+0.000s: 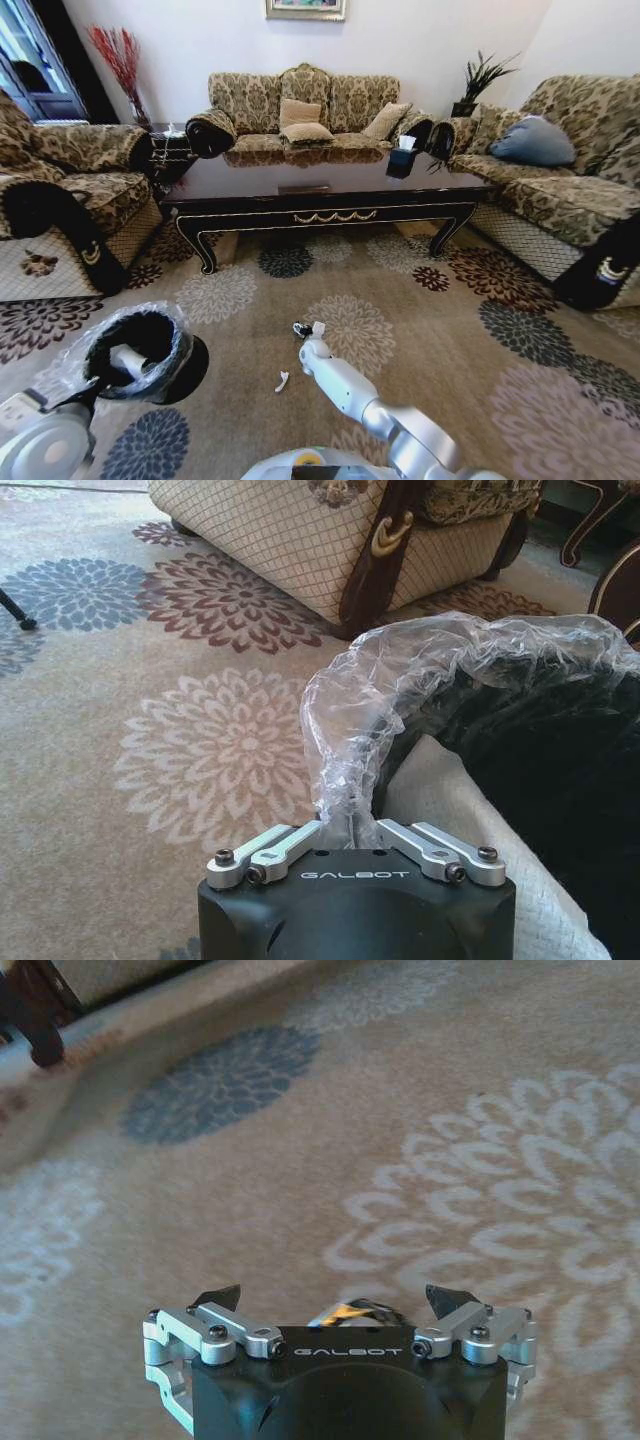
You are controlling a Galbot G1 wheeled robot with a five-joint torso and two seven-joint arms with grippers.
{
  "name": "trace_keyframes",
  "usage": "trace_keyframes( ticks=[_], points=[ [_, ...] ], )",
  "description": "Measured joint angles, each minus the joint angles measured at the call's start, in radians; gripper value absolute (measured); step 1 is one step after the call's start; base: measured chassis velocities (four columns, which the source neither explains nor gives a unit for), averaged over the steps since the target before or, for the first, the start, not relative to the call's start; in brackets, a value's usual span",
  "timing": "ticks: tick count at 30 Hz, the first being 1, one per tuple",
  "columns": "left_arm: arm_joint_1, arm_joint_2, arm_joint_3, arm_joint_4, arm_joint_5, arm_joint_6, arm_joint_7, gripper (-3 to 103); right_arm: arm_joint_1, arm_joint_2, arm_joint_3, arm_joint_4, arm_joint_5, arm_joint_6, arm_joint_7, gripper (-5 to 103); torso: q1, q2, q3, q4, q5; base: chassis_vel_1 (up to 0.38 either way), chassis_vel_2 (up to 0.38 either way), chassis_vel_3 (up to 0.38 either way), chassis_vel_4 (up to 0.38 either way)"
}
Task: Move to the front of the table and pick up the trash from the floor, then place it into the trash bin.
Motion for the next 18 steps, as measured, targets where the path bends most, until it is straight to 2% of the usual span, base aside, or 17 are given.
trace_keyframes(
  ticks=[10,18],
  points=[
    [0.010,-0.007,0.006,-0.002,0.011,-0.003,0.001,2,-0.076,0.000,-0.011,0.084,0.003,0.060,0.004,100,0.000,0.000,0.000,-0.0001,0.0000,0.000,0.000,0.000,0.000],
    [0.009,-0.013,0.013,-0.005,0.019,-0.004,0.001,2,-0.071,0.000,0.005,0.062,-0.012,0.061,0.003,100,0.000,0.000,0.000,-0.0001,0.0000,-0.059,0.052,0.056,-0.057]
  ],
)
